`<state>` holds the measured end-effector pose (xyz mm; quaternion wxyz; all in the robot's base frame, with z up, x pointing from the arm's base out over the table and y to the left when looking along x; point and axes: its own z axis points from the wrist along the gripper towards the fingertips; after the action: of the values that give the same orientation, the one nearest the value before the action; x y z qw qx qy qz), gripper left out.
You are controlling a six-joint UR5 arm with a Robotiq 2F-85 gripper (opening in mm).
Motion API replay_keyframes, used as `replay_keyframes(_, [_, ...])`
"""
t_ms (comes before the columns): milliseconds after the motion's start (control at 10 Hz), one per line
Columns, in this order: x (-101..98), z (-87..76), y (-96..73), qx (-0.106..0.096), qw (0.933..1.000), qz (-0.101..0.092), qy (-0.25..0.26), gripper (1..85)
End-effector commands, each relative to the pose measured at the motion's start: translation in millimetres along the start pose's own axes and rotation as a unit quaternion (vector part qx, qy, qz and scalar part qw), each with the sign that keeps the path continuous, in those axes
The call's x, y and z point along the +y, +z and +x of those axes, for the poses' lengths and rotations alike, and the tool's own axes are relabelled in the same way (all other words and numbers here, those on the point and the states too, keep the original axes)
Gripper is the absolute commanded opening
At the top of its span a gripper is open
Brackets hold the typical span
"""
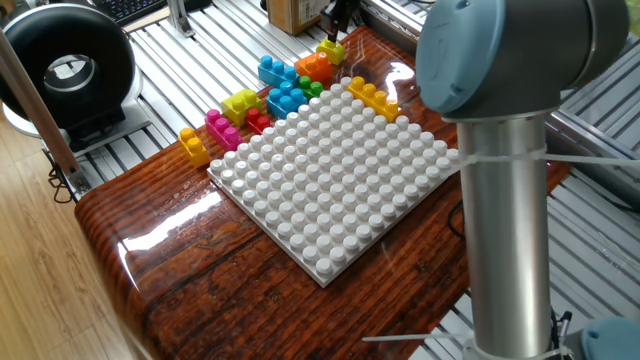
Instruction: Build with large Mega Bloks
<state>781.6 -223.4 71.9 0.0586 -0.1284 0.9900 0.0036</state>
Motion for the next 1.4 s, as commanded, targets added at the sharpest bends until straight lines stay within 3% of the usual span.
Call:
replay_keyframes(0, [-0.6,-3.7,-0.7,0.001,0.9999,0.001,0.014,41.3])
replay_keyframes(200, [5.8,-13.4,-0.9,-0.017,0.9992,-0.012,0.035,45.3])
replay_keyframes(500, [-1.1,-16.6,-1.0,-0.024,0.9981,0.000,0.056,46.3])
replay_keyframes(1300, [-9.4,-21.6,11.1,-0.030,0.9994,-0.010,0.017,46.3])
